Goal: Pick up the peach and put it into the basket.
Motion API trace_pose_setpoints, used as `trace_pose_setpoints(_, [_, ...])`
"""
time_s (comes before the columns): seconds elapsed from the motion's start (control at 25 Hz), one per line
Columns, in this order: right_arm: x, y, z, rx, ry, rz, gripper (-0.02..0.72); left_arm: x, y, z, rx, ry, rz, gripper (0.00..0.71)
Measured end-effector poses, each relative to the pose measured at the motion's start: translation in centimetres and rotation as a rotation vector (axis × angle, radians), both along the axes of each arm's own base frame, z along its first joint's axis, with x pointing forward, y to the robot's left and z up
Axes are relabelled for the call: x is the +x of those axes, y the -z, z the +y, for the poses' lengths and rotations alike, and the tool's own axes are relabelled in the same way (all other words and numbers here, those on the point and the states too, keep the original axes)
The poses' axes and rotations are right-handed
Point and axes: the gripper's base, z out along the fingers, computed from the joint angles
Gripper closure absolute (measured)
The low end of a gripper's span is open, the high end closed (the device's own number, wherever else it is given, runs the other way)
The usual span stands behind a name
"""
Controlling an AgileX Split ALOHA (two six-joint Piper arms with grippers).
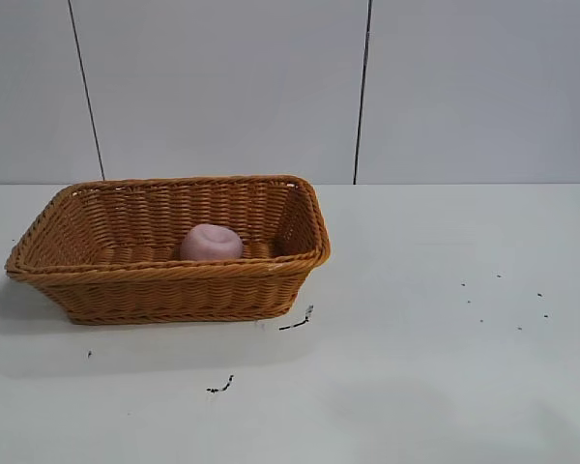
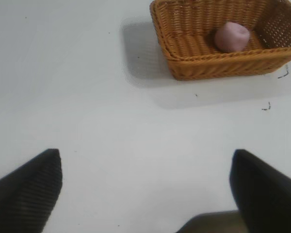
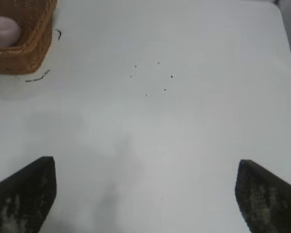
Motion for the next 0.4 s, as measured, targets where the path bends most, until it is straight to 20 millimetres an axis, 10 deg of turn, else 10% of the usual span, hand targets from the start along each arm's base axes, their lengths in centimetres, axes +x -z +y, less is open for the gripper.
trace_pose_setpoints(0.4, [-0.14, 0.0, 0.01, 0.003, -0.002, -0.009, 0.014, 0.0, 0.0, 0.0, 0.0, 0.0, 0.0, 0.018])
